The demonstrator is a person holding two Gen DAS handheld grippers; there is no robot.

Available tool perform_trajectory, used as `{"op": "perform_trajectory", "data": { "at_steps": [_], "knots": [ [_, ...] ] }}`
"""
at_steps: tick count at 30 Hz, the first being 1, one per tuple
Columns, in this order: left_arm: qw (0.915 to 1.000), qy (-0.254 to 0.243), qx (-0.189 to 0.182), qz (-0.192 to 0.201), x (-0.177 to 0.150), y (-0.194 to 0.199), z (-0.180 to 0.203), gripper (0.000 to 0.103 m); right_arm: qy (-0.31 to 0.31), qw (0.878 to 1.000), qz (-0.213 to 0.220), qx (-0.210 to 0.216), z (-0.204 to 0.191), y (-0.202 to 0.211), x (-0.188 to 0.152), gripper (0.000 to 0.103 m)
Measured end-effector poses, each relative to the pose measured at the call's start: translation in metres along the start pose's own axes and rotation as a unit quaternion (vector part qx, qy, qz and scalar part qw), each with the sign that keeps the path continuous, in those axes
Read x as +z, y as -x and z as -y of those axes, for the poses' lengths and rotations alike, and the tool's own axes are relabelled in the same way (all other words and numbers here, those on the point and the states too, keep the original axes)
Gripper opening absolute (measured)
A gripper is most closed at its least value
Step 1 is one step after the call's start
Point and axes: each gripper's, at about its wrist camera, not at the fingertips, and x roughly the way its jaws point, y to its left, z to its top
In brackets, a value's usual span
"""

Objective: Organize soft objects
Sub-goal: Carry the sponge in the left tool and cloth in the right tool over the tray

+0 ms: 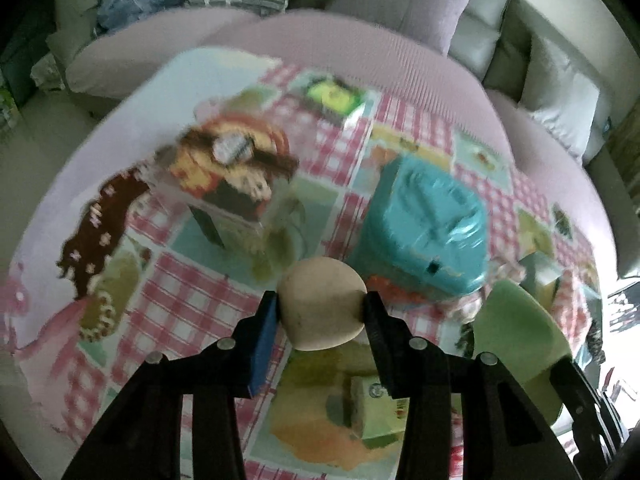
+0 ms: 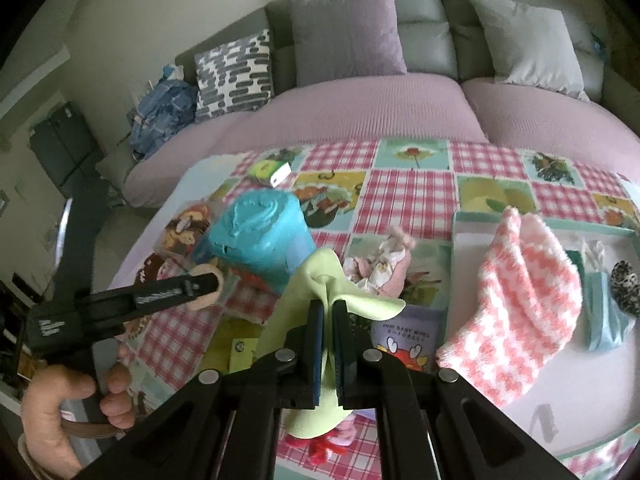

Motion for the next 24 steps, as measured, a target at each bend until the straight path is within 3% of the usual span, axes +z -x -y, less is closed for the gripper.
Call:
{"op": "perform_trajectory", "data": {
  "at_steps": [4, 13, 24],
  "knots": [
    [0.9994, -0.003, 0.002, 0.034, 0.000, 0.024, 0.007, 0.045, -0.004, 1.000, 0.023, 0.004, 0.002, 0.018, 0.005, 0.005],
    [0.9972, -0.036, -0.020, 0.062, -0.007, 0.054, 0.035, 0.045, -0.032, 0.996, 0.076, -0.014, 0.026, 0.060, 0.012, 0.005],
    [0.9880, -0.132, -0.066, 0.047, -0.036, 0.058, 0.120, 0.045, -0.117, 0.980, 0.133, -0.093, 0.100, 0.116, 0.009, 0.005]
  ]
}}
